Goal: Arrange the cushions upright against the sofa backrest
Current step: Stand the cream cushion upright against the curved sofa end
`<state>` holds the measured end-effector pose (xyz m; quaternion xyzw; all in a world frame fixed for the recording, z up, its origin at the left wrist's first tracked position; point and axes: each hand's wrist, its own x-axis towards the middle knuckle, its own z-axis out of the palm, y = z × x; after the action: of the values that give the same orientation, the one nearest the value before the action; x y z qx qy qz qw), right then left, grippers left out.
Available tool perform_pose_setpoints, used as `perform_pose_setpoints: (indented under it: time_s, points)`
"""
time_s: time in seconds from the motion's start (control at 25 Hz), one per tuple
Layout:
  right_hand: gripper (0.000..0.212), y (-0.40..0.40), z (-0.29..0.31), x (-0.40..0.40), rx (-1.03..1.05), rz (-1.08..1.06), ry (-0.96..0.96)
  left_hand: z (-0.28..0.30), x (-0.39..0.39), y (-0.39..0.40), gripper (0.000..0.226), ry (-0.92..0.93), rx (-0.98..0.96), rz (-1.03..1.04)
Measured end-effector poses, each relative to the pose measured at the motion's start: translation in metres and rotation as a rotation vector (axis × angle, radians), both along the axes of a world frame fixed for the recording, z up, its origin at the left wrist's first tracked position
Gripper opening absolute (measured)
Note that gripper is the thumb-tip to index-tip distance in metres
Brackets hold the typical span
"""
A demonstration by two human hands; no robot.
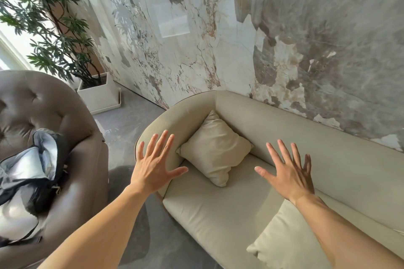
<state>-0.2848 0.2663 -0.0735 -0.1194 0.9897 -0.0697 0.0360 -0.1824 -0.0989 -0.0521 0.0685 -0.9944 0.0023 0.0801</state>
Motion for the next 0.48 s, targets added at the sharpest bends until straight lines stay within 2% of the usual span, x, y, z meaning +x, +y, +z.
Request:
perform_pose_setpoints:
  time_s: [0.2,0.48]
  points:
    - [0.092,-0.022,-0.010,-0.056,0.017,-0.031,-0.040,-0.003,-0.075,-0.015,0.102,-0.020,0.034,-0.039]
    - [0.088,-0.038,-0.026,-0.093,0.007,-0.156,-0.064,-0.026,-0.152,-0.039,0.107,-0.073,0.079,-0.112]
